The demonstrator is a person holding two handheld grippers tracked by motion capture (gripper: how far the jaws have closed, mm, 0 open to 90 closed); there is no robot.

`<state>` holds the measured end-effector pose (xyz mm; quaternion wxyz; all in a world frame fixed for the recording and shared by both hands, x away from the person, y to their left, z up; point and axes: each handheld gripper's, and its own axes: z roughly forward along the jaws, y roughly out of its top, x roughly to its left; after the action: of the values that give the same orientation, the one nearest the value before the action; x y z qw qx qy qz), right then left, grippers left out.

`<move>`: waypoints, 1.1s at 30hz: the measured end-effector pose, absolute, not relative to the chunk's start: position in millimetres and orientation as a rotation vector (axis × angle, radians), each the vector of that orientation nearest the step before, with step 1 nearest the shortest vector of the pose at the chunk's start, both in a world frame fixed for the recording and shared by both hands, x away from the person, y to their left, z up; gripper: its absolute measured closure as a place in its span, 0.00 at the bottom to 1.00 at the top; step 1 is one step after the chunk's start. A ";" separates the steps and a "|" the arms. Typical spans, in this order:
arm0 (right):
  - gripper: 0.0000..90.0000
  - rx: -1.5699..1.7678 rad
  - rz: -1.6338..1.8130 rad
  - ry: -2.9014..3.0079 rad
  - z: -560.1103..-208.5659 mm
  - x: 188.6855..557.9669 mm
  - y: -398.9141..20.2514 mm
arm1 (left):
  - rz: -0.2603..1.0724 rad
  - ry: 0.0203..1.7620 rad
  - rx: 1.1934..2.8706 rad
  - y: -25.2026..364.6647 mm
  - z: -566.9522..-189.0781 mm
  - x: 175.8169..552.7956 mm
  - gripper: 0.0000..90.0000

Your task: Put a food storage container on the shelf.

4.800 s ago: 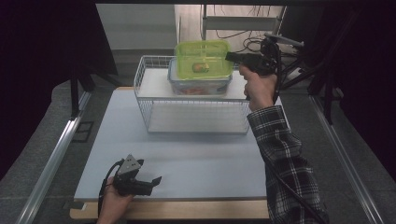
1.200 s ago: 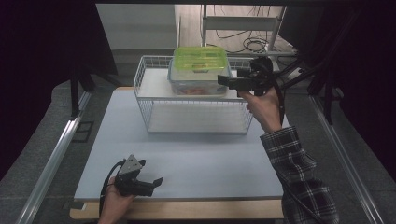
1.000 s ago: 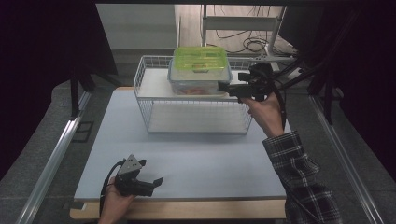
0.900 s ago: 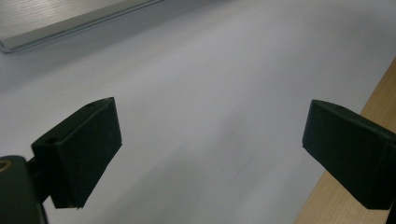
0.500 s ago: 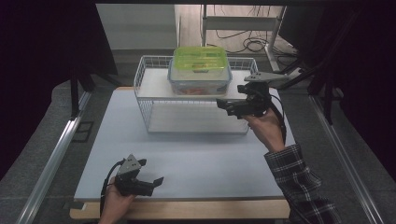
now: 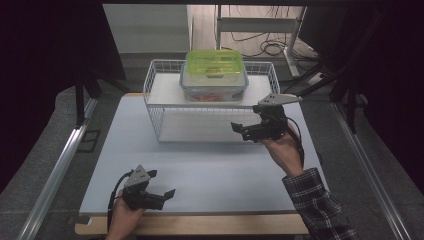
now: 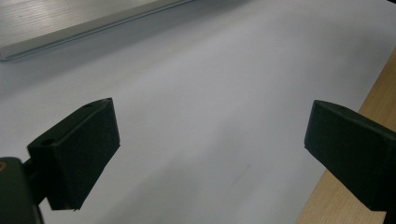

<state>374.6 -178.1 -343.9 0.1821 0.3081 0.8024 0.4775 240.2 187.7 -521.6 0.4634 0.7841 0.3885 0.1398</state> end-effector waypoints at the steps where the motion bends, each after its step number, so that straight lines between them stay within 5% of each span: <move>1: 0.04 0.866 1.343 2.267 -346.2 373.7 -178.5 | 0.343 0.954 1.927 187.7 -521.6 240.2 0.04; 33: 0.00 0.896 1.231 2.320 -432.6 338.9 -202.5 | 0.352 0.945 1.938 186.0 -522.1 240.0 0.04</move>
<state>338.9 -202.5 -432.6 0.1826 0.3174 0.8220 0.4361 240.0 186.0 -522.1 0.4606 0.7874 0.3839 0.1429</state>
